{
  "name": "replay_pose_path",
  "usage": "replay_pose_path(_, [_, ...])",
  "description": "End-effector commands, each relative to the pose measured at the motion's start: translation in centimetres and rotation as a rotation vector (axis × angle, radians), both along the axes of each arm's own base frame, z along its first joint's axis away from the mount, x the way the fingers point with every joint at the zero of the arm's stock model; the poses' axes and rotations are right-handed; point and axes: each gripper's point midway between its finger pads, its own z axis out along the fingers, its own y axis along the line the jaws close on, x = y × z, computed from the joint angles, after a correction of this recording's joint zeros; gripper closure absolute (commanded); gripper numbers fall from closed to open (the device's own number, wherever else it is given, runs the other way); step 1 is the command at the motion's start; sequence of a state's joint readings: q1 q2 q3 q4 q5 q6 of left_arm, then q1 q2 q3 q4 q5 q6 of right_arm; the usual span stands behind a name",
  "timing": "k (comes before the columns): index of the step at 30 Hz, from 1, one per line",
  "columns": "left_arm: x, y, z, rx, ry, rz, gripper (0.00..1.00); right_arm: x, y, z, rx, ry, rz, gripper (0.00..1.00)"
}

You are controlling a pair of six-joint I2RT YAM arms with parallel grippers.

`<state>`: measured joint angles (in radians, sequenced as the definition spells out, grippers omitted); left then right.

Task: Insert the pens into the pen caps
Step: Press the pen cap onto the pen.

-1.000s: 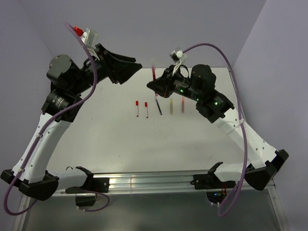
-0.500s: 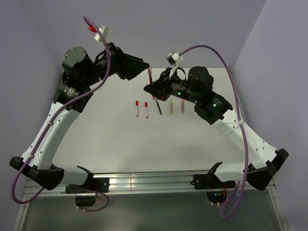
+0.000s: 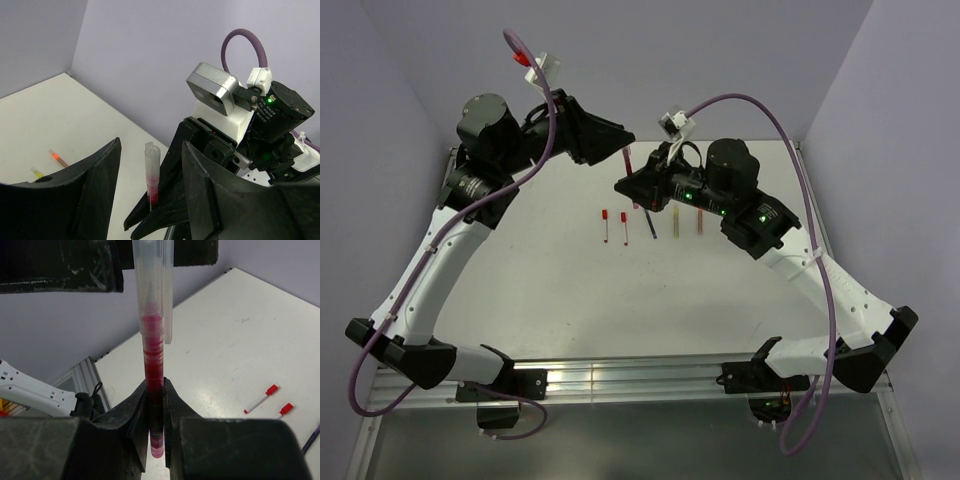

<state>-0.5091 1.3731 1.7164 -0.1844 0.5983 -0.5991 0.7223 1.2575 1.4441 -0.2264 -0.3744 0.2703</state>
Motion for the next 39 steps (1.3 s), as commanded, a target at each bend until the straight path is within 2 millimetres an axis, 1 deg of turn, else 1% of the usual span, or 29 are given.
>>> replay_pose_path(1, [-0.8,-0.1,2.0,-0.041,-0.053,-0.038,0.44,-0.1,0.2,2.6,0.035,-0.064,0.001,1.00])
replay_pose_path(7, [-0.7,-0.4,1.6,-0.039,-0.030,-0.062,0.54,0.1,0.4,2.5,0.031,-0.063,-0.007,1.00])
replay_pose_path(9, [-0.7,-0.5,1.5,-0.038,-0.030,-0.066,0.58,0.1,0.4,2.8,0.035,-0.068,-0.006,1.00])
replay_pose_path(14, [-0.7,-0.7,1.2,-0.038,-0.020,-0.077,0.62,0.3,0.4,2.6,0.031,-0.065,-0.012,1.00])
replay_pose_path(18, [-0.8,-1.0,0.9,-0.033,-0.008,-0.101,0.68,0.5,0.4,2.6,0.029,-0.069,-0.022,1.00])
replay_pose_path(19, [-0.8,-1.1,0.9,-0.032,-0.007,-0.106,0.71,0.6,0.4,2.5,0.027,-0.070,-0.025,1.00])
replay_pose_path(23, [-1.1,-1.4,0.3,-0.020,0.004,-0.139,0.75,0.8,0.2,2.7,0.026,-0.076,-0.042,1.00])
replay_pose_path(27, [-1.0,-1.4,-0.6,-0.006,0.025,-0.140,0.80,1.1,0.0,3.1,0.027,-0.088,-0.060,1.00])
replay_pose_path(28, [-0.9,-1.5,-0.9,-0.001,0.027,-0.139,0.90,1.1,0.0,3.2,0.029,-0.091,-0.063,1.00])
replay_pose_path(29, [-0.8,-1.4,-1.0,0.000,0.030,-0.130,0.97,1.2,0.0,3.2,0.028,-0.092,-0.065,1.00])
replay_pose_path(30, [-0.8,-1.2,-1.1,-0.001,0.029,-0.113,1.00,1.2,-0.1,3.3,0.030,-0.092,-0.065,1.00])
replay_pose_path(32, [-0.9,-0.9,-0.9,-0.002,0.009,-0.098,1.00,1.1,0.0,3.1,0.025,-0.092,-0.057,1.00])
replay_pose_path(34, [-1.5,-0.7,-0.5,-0.004,-0.014,-0.113,1.00,0.9,0.2,2.9,0.028,-0.093,-0.039,1.00])
replay_pose_path(36, [-1.9,-0.7,-0.5,-0.007,-0.032,-0.128,1.00,0.5,0.1,3.6,0.054,-0.114,-0.030,1.00])
replay_pose_path(37, [-2.5,-0.8,-0.5,-0.008,-0.045,-0.155,1.00,0.2,0.1,3.7,0.061,-0.114,-0.012,1.00])
replay_pose_path(38, [-3.0,-0.7,-0.9,-0.010,-0.048,-0.171,1.00,0.0,0.1,4.0,0.070,-0.125,0.001,1.00])
replay_pose_path(39, [-3.5,-0.6,0.0,-0.035,-0.098,-0.188,1.00,-0.4,0.1,4.6,0.090,-0.145,0.024,1.00])
